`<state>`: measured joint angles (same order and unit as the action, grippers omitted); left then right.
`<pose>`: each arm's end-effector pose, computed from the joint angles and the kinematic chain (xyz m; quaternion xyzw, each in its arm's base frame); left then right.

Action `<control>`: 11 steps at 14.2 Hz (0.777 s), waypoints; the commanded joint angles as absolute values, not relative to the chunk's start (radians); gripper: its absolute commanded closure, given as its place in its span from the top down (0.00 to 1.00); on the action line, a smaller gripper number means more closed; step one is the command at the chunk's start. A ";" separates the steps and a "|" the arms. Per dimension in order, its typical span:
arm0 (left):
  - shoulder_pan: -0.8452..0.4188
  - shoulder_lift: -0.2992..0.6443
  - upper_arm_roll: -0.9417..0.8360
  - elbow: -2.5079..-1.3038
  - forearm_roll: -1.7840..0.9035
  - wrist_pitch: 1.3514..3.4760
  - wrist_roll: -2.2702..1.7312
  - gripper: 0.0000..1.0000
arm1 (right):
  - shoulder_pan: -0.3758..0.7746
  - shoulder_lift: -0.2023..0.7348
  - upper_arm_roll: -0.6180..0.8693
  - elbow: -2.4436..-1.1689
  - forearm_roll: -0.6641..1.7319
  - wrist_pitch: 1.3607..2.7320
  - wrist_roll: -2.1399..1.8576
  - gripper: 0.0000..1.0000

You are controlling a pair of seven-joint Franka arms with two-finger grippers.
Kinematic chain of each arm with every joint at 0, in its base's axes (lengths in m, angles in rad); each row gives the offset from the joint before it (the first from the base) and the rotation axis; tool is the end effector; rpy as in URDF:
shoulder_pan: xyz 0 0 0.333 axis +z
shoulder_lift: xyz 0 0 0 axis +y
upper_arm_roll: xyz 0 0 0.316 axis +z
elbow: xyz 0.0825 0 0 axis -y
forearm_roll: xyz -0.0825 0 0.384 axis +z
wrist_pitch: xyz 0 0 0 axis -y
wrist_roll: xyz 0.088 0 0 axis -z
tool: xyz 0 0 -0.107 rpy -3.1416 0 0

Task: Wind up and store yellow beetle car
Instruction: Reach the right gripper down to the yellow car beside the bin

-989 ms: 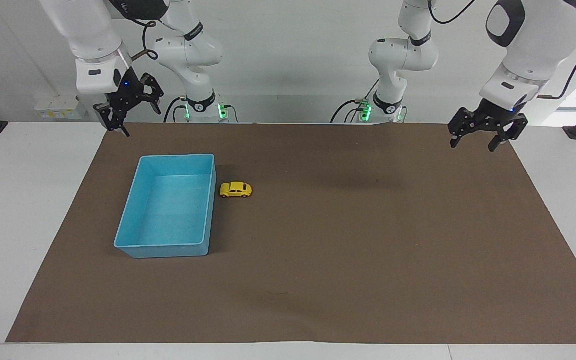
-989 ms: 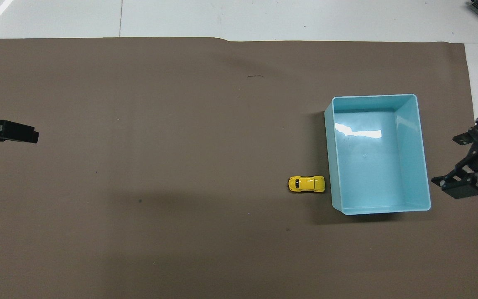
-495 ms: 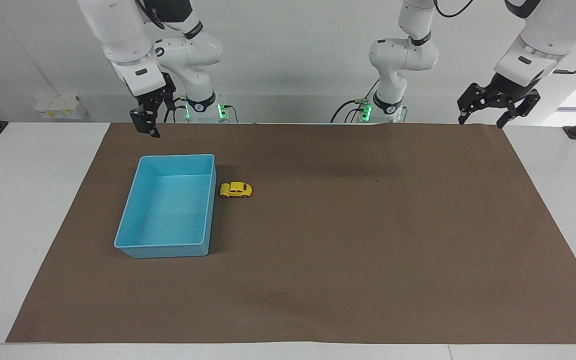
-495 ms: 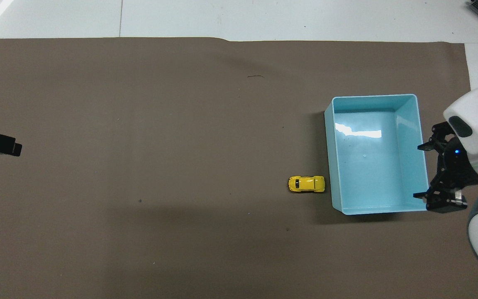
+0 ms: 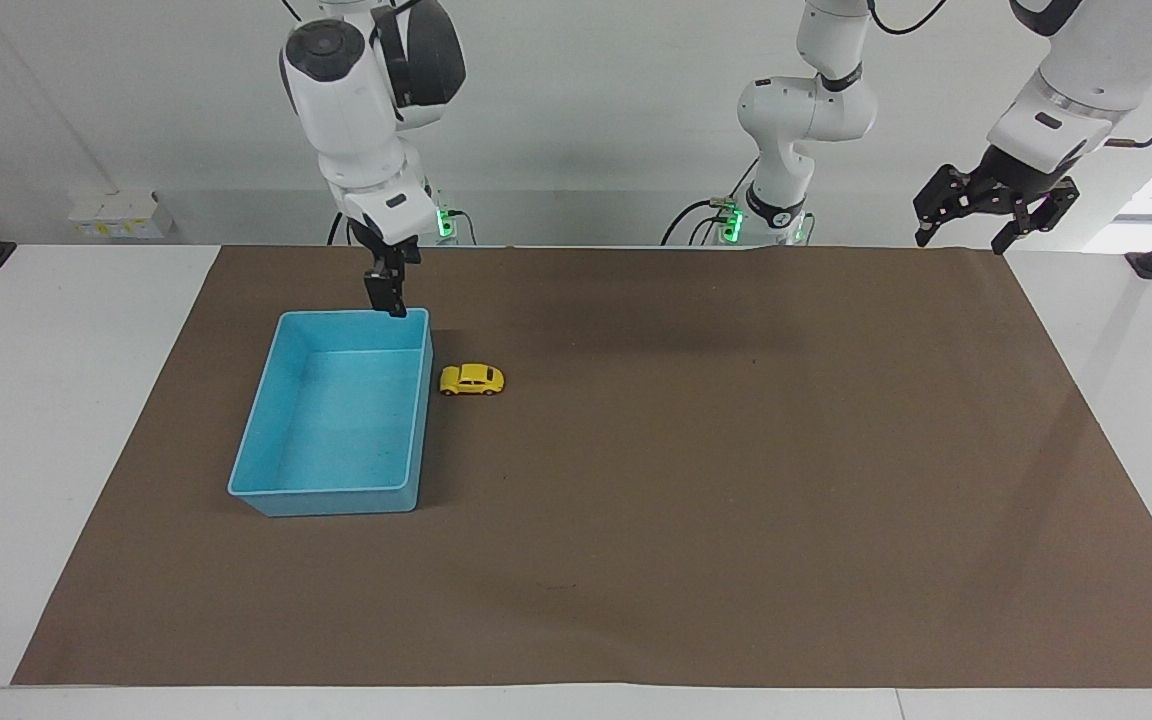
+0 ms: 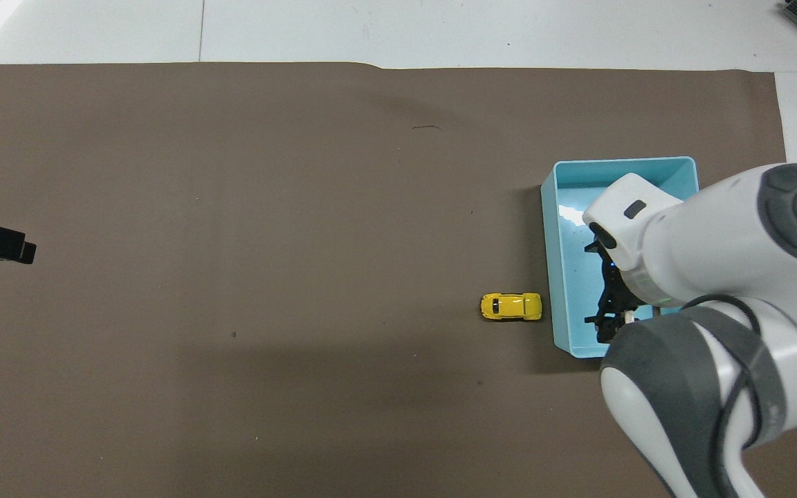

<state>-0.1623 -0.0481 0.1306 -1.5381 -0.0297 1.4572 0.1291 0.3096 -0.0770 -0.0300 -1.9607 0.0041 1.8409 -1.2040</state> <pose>0.5276 -0.0182 0.6558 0.9963 -0.0818 -0.0157 0.0187 0.5114 0.1468 0.5040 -0.7374 -0.6751 0.0178 0.0123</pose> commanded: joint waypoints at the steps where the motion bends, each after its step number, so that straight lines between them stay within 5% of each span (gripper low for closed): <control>1: -0.152 -0.067 0.124 -1.552 -0.041 1.447 0.126 1.00 | 0.354 -0.063 -0.031 -2.068 0.015 1.977 -1.143 1.00; 11: -0.152 -0.067 0.124 -1.552 -0.041 1.447 0.126 1.00 | 0.408 -0.003 -0.032 -2.252 -0.018 2.266 -1.088 1.00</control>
<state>-0.1623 -0.0485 0.1305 -1.5381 -0.0297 1.4566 0.1291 0.4030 0.0130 -0.0286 -2.2173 -0.0002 2.2293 -1.0959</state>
